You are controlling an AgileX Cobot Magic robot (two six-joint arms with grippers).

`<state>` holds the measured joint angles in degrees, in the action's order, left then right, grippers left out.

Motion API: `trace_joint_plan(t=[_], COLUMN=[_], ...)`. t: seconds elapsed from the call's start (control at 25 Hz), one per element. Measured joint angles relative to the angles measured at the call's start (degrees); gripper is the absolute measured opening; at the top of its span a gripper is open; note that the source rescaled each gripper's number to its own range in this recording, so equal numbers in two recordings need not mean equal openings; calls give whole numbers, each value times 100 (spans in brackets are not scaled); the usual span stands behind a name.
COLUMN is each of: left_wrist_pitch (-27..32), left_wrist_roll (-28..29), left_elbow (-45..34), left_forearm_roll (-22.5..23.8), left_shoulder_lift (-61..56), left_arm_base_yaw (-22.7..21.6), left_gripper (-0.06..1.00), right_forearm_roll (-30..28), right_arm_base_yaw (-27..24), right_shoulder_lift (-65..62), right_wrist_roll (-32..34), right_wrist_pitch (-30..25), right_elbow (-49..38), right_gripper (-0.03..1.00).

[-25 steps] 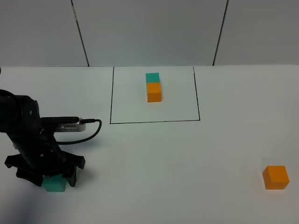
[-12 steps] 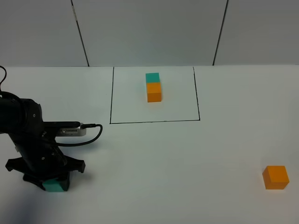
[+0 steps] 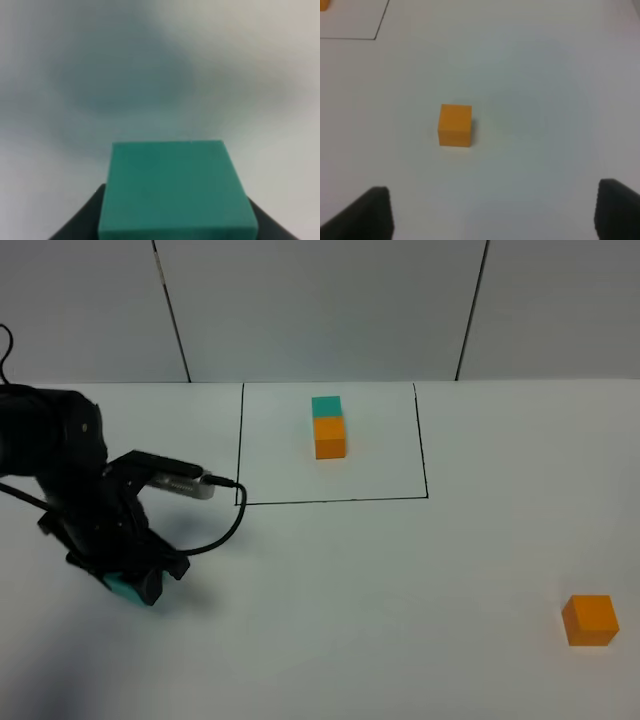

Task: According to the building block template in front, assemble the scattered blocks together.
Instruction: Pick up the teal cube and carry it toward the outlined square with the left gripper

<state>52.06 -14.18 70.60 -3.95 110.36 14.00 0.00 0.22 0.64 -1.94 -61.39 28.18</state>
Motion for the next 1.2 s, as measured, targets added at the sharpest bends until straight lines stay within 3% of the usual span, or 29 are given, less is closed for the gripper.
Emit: trace_joint_plan(t=[0.24, 0.44, 0.64, 0.8, 1.2], left_wrist_pitch=[258, 1132, 1479, 1447, 1418], left_wrist_roll=[-1671, -2576, -3226, -3654, -3744], left_elbow=[1229, 2490, 3381, 3675, 3797], left_forearm_roll=[34, 395, 546, 599, 1062], left_shoulder_lift=[176, 993, 1743, 2146, 2686], left_arm_base_yaw=[596, 1196, 1689, 1941, 2062], left_gripper=[0, 0, 0, 0, 0], right_forearm_roll=[0, 0, 0, 0, 0], right_arm_base_yaw=[0, 0, 0, 0, 0], right_shoulder_lift=[0, 0, 0, 0, 0], right_wrist_roll=[0, 0, 0, 0, 0], right_wrist_pitch=[0, 0, 0, 0, 0], right_elbow=[0, 0, 0, 0, 0], right_gripper=[67, 67, 67, 67, 67])
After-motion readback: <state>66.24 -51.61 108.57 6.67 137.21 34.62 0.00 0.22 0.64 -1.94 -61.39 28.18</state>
